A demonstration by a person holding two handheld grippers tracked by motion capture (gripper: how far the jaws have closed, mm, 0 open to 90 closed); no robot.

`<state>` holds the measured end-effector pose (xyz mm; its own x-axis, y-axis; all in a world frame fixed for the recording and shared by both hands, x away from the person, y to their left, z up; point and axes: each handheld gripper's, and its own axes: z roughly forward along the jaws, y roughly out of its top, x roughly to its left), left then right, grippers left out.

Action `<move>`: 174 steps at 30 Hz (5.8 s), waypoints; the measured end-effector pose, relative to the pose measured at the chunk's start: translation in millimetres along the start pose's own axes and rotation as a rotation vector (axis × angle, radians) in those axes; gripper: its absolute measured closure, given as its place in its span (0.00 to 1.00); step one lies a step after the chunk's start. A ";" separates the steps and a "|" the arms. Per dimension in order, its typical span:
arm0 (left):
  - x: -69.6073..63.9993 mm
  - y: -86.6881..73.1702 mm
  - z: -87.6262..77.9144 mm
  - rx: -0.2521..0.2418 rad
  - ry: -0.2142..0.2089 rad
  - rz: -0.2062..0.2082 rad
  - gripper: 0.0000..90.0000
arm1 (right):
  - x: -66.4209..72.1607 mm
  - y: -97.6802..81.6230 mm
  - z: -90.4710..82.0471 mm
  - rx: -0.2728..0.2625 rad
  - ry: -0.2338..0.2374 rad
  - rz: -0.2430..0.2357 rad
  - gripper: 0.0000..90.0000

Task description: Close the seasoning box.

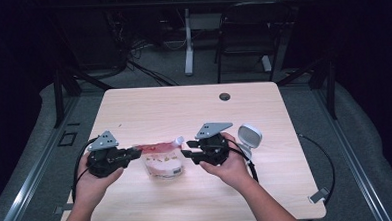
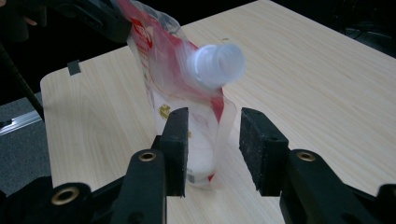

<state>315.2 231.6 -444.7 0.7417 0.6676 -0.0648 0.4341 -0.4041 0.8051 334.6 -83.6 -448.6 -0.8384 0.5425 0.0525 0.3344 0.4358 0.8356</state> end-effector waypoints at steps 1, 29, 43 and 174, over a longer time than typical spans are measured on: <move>0.4 0.1 0.2 0.000 -0.002 -0.003 0.91 | 0.5 0.9 0.9 -0.006 0.001 0.001 0.70; 1.0 12.8 10.1 0.022 0.022 -0.002 1.00 | 2.7 12.0 2.4 -0.032 0.017 -0.014 0.76; -15.2 31.1 24.7 0.016 -0.031 0.031 1.00 | -10.4 4.3 -24.9 -0.035 -0.014 0.002 0.76; 7.4 24.0 21.5 -0.063 -0.077 -0.060 0.73 | -10.9 77.5 15.6 0.393 0.082 -0.256 0.86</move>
<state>342.2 213.4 -438.6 0.7537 0.6382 -0.1570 0.4473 -0.3232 0.8339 376.3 -44.6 -392.9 -0.9410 0.3306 -0.0716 0.2370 0.7953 0.5580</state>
